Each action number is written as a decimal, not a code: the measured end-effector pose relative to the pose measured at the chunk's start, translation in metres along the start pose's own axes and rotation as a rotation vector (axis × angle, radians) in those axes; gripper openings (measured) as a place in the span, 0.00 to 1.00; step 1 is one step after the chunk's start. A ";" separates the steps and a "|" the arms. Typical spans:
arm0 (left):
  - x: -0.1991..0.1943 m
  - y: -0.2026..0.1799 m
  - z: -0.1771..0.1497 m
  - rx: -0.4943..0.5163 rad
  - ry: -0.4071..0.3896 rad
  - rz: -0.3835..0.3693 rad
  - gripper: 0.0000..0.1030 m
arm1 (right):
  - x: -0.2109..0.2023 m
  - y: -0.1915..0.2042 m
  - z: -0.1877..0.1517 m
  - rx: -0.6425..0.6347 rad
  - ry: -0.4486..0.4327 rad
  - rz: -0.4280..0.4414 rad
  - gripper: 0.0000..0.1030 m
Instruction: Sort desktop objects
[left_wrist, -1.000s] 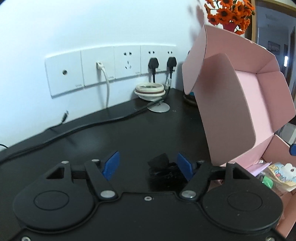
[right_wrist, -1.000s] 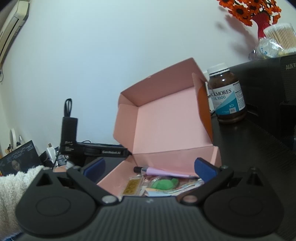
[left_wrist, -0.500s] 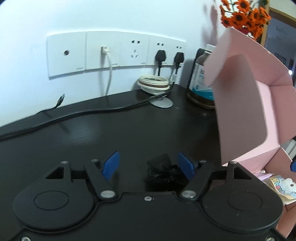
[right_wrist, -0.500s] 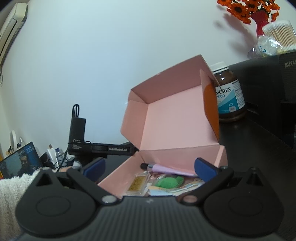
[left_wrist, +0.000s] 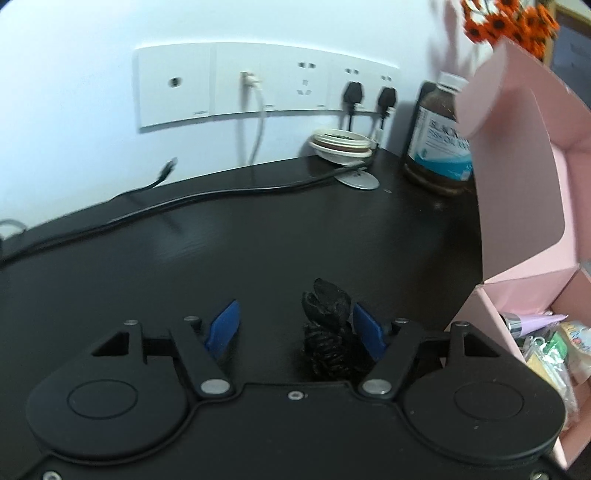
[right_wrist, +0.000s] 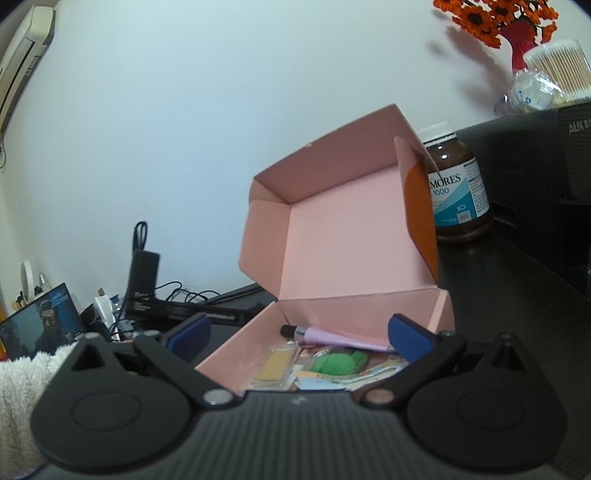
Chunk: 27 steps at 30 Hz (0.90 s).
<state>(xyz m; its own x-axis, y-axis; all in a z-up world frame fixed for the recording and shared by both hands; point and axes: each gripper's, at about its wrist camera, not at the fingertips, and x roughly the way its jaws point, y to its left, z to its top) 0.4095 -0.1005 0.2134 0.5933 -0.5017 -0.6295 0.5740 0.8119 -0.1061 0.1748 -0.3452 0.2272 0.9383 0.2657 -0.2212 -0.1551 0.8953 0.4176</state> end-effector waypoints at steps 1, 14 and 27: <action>-0.003 0.003 -0.002 -0.004 -0.002 0.009 0.67 | 0.000 0.000 0.000 0.000 0.000 0.000 0.99; -0.003 -0.012 -0.003 0.005 -0.008 0.043 0.67 | 0.000 0.000 0.000 0.004 -0.003 0.003 0.99; -0.032 -0.023 -0.027 0.007 -0.016 0.191 0.35 | 0.000 0.001 -0.002 -0.002 -0.007 -0.008 0.99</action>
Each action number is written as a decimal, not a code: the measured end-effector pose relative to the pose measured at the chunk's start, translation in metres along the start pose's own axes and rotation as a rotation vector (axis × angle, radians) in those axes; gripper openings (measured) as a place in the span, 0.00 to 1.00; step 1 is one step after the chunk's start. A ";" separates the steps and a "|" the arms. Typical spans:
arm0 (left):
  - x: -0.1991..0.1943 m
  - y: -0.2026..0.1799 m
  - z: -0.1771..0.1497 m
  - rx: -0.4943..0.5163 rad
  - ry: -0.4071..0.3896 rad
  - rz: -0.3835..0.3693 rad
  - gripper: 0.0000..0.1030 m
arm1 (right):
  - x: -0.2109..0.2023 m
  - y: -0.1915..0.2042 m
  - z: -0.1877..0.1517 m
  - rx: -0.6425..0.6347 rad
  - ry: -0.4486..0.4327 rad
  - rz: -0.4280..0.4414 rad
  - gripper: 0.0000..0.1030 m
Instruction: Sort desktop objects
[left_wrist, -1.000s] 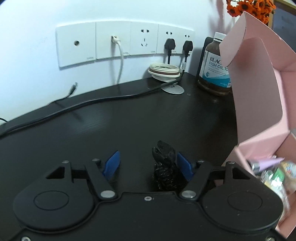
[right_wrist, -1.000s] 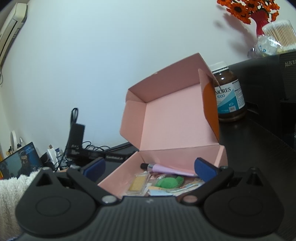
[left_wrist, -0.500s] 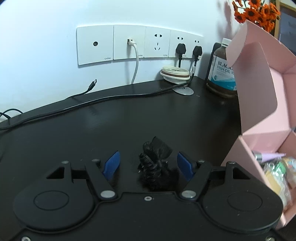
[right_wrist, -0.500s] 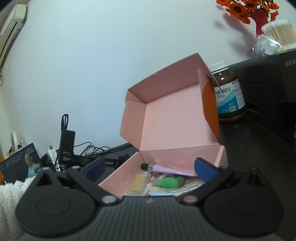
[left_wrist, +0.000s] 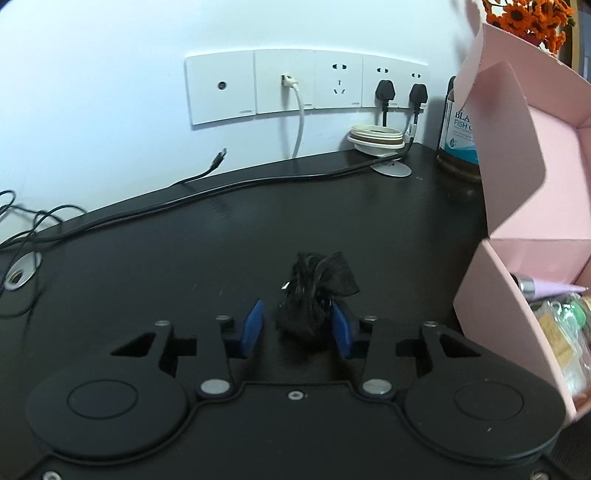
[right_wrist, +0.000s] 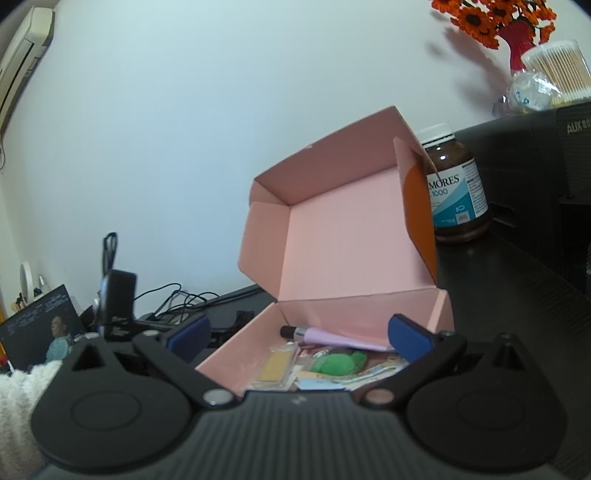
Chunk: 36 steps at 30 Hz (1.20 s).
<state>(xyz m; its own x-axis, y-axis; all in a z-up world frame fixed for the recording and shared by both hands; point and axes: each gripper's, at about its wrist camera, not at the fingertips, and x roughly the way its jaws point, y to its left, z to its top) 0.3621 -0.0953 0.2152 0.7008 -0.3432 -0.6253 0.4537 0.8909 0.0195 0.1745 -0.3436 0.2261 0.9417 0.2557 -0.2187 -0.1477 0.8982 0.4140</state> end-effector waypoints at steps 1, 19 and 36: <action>-0.003 0.001 -0.002 -0.009 -0.001 0.010 0.34 | 0.000 0.001 0.000 -0.002 -0.001 -0.003 0.99; -0.065 0.036 -0.046 -0.113 0.010 0.116 0.26 | -0.004 -0.002 0.000 0.018 -0.018 0.003 0.99; -0.063 0.043 -0.037 -0.177 -0.065 0.148 0.80 | -0.004 -0.004 0.000 0.031 -0.023 0.013 0.99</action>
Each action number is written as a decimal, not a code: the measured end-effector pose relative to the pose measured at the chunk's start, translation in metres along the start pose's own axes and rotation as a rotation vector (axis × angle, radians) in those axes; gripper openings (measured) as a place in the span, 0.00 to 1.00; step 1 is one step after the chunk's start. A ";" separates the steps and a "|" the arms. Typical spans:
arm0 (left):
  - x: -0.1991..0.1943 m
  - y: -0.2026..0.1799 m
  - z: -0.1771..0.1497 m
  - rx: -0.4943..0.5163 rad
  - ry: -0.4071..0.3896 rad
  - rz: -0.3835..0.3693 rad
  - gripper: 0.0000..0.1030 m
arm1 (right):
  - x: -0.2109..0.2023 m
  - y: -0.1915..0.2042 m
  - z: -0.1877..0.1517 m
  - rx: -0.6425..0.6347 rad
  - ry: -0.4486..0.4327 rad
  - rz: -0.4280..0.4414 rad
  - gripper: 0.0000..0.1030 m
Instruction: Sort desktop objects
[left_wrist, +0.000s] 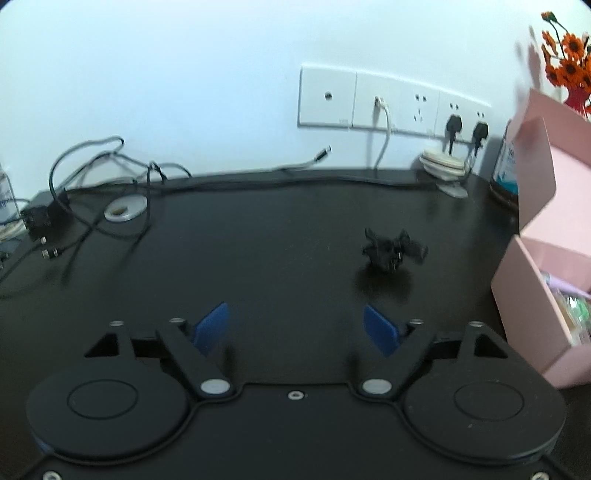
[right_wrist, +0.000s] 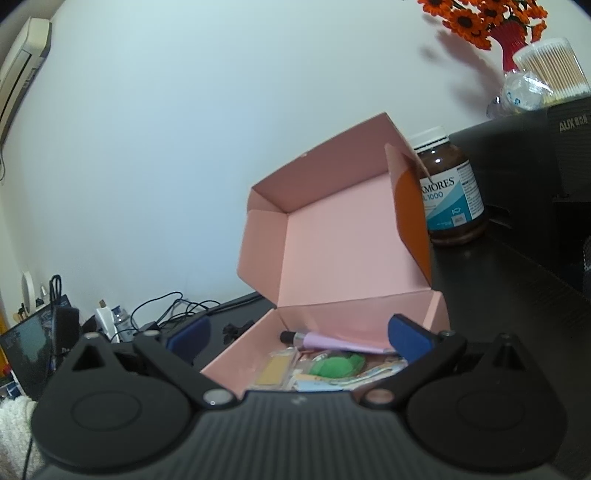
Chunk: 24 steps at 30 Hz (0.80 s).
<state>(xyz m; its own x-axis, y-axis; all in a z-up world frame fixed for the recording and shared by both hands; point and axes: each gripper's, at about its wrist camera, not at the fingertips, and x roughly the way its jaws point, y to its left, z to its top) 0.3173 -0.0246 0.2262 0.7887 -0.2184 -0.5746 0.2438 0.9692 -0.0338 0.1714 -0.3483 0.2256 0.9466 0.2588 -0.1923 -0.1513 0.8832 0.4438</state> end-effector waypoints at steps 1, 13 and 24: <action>0.001 -0.001 0.001 -0.002 -0.010 0.003 0.81 | 0.000 0.000 0.000 0.003 -0.001 0.002 0.99; 0.003 -0.002 0.003 -0.033 -0.059 -0.018 0.98 | -0.003 -0.005 0.002 -0.009 -0.002 -0.014 0.99; -0.008 -0.009 0.000 0.002 -0.119 -0.004 1.00 | -0.008 -0.006 0.002 -0.023 -0.013 -0.045 0.99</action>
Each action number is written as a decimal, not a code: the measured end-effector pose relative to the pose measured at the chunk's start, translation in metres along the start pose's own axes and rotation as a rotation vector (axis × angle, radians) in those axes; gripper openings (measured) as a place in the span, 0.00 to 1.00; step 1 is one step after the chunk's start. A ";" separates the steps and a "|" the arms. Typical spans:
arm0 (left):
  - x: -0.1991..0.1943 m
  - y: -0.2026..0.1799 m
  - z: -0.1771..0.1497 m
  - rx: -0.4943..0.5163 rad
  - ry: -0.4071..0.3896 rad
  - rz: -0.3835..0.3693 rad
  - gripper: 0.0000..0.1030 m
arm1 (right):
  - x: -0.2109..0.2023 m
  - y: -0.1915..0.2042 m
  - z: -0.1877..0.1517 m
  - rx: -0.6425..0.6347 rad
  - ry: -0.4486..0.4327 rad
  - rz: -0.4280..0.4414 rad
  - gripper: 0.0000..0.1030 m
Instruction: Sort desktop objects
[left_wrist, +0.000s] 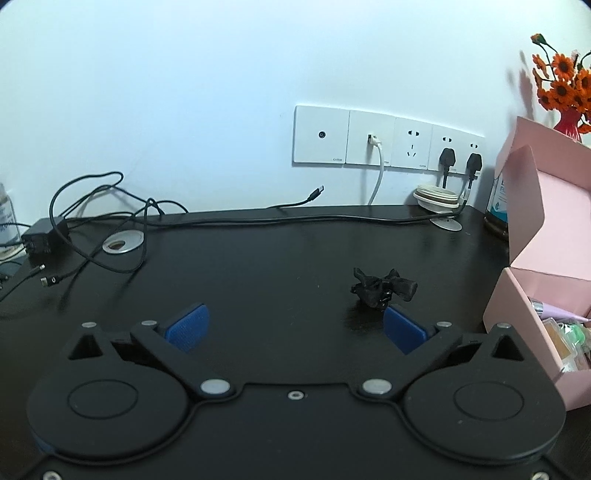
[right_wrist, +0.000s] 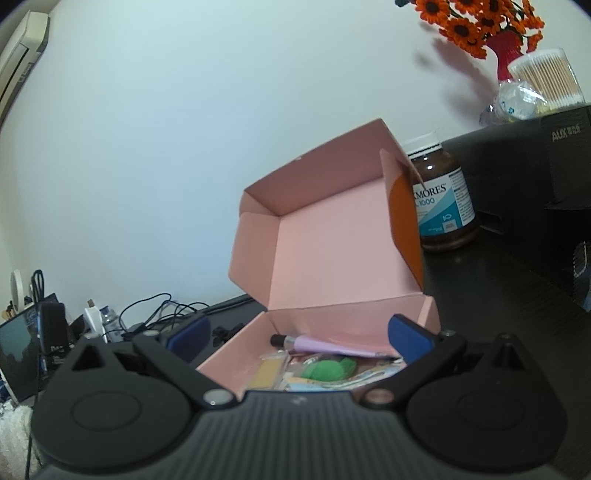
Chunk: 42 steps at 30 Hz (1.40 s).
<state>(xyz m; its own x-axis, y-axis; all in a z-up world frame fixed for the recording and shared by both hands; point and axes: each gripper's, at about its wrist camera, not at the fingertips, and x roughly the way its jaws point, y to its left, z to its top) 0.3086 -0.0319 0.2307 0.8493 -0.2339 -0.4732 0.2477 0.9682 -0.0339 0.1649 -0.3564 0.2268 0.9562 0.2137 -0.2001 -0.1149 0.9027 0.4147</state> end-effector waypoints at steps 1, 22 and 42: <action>-0.001 0.000 0.000 0.001 -0.008 0.001 1.00 | -0.001 -0.001 0.000 0.000 -0.001 -0.001 0.99; -0.003 -0.005 -0.001 0.026 -0.009 0.006 1.00 | -0.001 0.001 0.000 0.017 -0.023 0.009 0.99; -0.006 -0.011 -0.002 0.062 -0.032 0.018 1.00 | -0.003 0.000 0.001 0.022 -0.028 0.021 0.99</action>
<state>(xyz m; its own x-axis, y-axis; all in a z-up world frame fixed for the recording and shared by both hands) 0.2997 -0.0408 0.2317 0.8682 -0.2202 -0.4447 0.2600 0.9651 0.0298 0.1629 -0.3571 0.2286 0.9608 0.2218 -0.1663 -0.1296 0.8896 0.4379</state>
